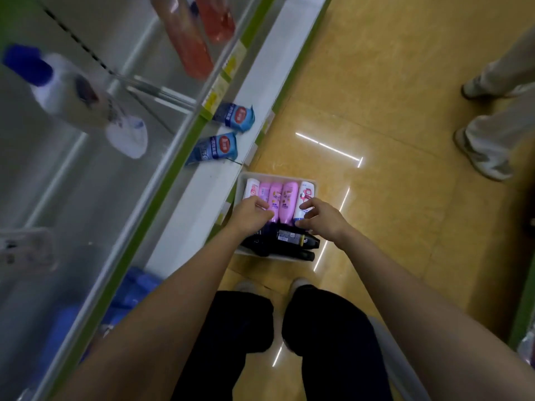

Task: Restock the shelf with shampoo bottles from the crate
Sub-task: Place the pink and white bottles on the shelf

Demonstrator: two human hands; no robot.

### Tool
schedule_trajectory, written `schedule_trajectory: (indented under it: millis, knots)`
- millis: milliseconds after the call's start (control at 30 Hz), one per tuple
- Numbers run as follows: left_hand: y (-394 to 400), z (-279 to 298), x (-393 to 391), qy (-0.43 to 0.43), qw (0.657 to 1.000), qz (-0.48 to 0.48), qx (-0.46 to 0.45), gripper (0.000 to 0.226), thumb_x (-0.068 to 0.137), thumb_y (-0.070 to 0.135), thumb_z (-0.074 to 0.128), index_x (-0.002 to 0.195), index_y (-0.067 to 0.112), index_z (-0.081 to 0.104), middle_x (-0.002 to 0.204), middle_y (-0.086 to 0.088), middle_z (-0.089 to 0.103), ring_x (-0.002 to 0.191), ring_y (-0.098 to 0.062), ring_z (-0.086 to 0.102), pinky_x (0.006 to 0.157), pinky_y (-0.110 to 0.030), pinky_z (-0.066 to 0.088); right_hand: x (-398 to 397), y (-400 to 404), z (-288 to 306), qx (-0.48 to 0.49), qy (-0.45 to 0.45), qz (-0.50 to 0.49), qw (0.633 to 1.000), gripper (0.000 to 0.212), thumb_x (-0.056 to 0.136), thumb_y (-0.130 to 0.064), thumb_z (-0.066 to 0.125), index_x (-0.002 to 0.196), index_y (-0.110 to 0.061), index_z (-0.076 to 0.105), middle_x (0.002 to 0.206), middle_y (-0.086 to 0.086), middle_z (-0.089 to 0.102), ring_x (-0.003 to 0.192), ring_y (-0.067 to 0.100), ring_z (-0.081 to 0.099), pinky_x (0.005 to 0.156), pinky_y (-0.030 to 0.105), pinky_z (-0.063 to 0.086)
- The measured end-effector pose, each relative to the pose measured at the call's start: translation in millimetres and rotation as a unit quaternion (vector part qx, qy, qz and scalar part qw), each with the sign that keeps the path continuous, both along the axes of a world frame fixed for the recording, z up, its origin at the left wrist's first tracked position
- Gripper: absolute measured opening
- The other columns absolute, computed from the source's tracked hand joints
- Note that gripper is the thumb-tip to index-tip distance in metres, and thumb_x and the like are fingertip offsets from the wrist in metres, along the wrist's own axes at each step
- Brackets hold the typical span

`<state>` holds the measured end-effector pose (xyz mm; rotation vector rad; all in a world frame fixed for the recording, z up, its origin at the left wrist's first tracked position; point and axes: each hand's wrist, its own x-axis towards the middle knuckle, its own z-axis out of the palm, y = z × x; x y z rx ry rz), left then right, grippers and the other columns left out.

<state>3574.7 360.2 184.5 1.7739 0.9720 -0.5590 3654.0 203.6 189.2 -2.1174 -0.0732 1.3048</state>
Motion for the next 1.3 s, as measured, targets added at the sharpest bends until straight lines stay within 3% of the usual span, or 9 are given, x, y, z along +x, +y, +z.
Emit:
schedule_trajectory:
  millis: [133,233,467,533,667,833,1000,1167,1300]
  knots:
    - [-1,-82,7,0.009,1.000,-0.004,-0.003,0.012,0.086,0.016,0.061,0.097,0.017,0.055,0.116,-0.016,0.062,0.105,-0.030,0.059,0.086,-0.033,0.047,10,2,-79,-0.008,0.000,-0.001,1.000,0.040,0.083,-0.009,0.069,0.120,-0.011,0.053,0.083,-0.005,0.051,0.085,0.021,0.053,0.078,0.032,0.048]
    - [-2,-143,21,0.011,1.000,-0.011,-0.001,0.011,0.087,0.016,0.060,0.098,0.015,0.056,0.116,-0.016,0.061,0.109,-0.032,0.058,0.090,-0.035,0.047,24,7,-138,-0.020,-0.027,0.041,0.999,0.043,0.084,-0.011,0.069,0.124,-0.011,0.053,0.101,0.005,0.055,0.089,0.021,0.051,0.070,0.025,0.044]
    - [4,-270,45,0.013,0.999,-0.029,0.038,0.025,0.090,0.016,0.058,0.113,0.006,0.059,0.118,-0.014,0.062,0.110,-0.030,0.058,0.091,-0.032,0.045,56,32,-260,-0.033,-0.132,0.171,0.976,0.042,0.085,-0.017,0.068,0.125,-0.012,0.056,0.125,0.013,0.058,0.109,0.026,0.057,0.079,0.023,0.037]
    - [8,-294,50,0.019,0.997,-0.044,0.059,0.029,0.091,0.017,0.057,0.118,0.006,0.057,0.123,-0.012,0.060,0.114,-0.028,0.055,0.092,-0.029,0.042,61,40,-286,-0.037,-0.180,0.229,0.956,0.043,0.085,-0.019,0.067,0.127,-0.015,0.057,0.132,0.012,0.053,0.117,0.028,0.051,0.093,0.030,0.041]
    - [13,-330,59,0.042,0.985,-0.108,0.125,0.043,0.092,0.019,0.055,0.130,0.002,0.045,0.129,-0.021,0.053,0.118,-0.034,0.051,0.094,-0.035,0.042,64,54,-315,-0.085,-0.250,0.383,0.885,0.048,0.089,-0.016,0.056,0.135,-0.028,0.049,0.146,-0.001,0.037,0.135,0.028,0.025,0.108,0.048,0.026]
    - [16,-359,71,0.055,0.979,-0.149,0.130,0.058,0.089,0.013,0.051,0.142,0.002,0.028,0.135,-0.025,0.046,0.123,-0.040,0.047,0.101,-0.044,0.042,65,60,-339,-0.125,-0.292,0.500,0.806,0.054,0.093,-0.019,0.048,0.144,-0.032,0.035,0.157,-0.004,0.019,0.145,0.029,0.009,0.113,0.054,0.013]
    - [20,-369,76,0.071,0.993,-0.062,0.064,0.069,0.090,0.024,0.052,0.146,0.007,0.016,0.142,-0.025,0.039,0.130,-0.040,0.041,0.107,-0.043,0.037,67,61,-350,-0.118,-0.314,0.535,0.775,0.059,0.095,-0.020,0.045,0.149,-0.029,0.020,0.160,-0.007,0.001,0.147,0.031,-0.007,0.116,0.052,0.012]
    - [17,-368,77,0.058,0.995,-0.057,0.055,0.083,0.092,0.022,0.052,0.148,-0.003,-0.005,0.148,-0.024,0.034,0.135,-0.035,0.037,0.108,-0.035,0.034,65,59,-348,-0.098,-0.344,0.522,0.775,0.050,0.096,-0.017,0.041,0.144,-0.024,0.027,0.158,-0.001,0.011,0.147,0.033,-0.003,0.114,0.050,0.020]
    - [22,-373,80,0.072,0.995,-0.065,0.034,0.062,0.092,0.021,0.051,0.143,-0.005,0.027,0.140,-0.023,0.044,0.127,-0.033,0.046,0.096,-0.031,0.041,63,60,-346,-0.091,-0.352,0.500,0.786,0.047,0.095,-0.017,0.043,0.140,-0.025,0.034,0.154,0.005,0.014,0.145,0.037,0.001,0.111,0.048,0.026]
